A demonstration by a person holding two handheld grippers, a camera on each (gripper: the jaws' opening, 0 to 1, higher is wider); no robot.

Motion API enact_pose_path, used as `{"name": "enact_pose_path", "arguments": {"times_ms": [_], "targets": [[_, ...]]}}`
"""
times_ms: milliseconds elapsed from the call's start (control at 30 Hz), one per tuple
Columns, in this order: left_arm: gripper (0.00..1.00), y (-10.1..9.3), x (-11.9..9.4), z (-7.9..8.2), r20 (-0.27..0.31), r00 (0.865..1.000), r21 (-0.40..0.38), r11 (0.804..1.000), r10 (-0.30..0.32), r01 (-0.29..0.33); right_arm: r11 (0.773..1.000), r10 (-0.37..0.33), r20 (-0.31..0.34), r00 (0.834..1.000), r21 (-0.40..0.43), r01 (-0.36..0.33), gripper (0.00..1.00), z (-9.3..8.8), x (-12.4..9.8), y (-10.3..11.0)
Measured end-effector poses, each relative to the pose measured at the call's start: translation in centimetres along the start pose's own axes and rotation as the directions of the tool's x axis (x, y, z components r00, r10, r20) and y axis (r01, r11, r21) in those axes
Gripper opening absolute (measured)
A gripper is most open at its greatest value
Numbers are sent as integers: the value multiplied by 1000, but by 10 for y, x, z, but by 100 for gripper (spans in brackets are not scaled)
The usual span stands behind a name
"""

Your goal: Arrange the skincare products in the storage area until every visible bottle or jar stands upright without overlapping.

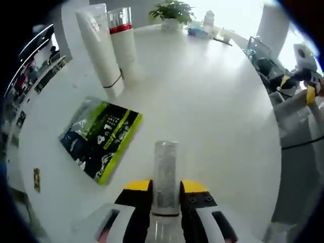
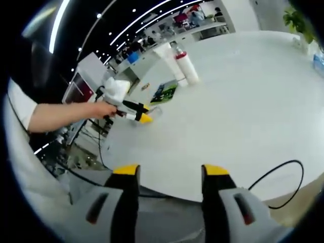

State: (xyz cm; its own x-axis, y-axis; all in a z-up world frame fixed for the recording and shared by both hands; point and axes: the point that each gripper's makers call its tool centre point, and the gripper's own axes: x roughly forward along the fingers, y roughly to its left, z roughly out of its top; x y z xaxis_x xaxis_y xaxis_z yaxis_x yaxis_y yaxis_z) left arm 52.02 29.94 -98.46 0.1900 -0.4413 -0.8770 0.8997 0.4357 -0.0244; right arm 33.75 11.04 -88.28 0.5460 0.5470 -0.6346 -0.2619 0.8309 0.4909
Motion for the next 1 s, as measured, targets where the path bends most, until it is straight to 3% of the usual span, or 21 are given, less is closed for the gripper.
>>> {"name": "enact_pose_path", "arguments": {"times_ms": [67,133,200,333,500,667,767,900,1000], "targets": [[21,-4,-1,-1,-6,1000,-36,999,-8,8,1000,1,6,1000,3,-1,50,1,-1,0],[21,-15,-5,5,38,998,-93,994,-56,60,1000,5,11,1000,4,-5,50,2,-1,0],[21,-20,-12,9,59,996,-163,984,-62,71,1000,10,17,1000,5,-10,50,3,-2,0],[21,-31,-28,23,130,990,-170,982,-62,84,999,29,29,999,12,-29,50,6,-2,2],[21,-63,-54,47,239,967,-44,994,-86,99,994,104,43,994,36,-106,50,14,-2,12],[21,-106,-81,63,311,946,68,995,-87,69,969,225,72,972,85,-231,50,29,0,33],[21,-137,-91,66,320,942,127,990,-101,63,938,320,77,944,112,-327,50,40,2,56],[21,-168,-97,65,306,947,173,984,-93,40,895,414,66,908,154,-419,51,47,5,82],[21,-186,-105,65,306,949,203,979,-83,20,887,437,-15,899,174,-428,51,37,13,91]]}}
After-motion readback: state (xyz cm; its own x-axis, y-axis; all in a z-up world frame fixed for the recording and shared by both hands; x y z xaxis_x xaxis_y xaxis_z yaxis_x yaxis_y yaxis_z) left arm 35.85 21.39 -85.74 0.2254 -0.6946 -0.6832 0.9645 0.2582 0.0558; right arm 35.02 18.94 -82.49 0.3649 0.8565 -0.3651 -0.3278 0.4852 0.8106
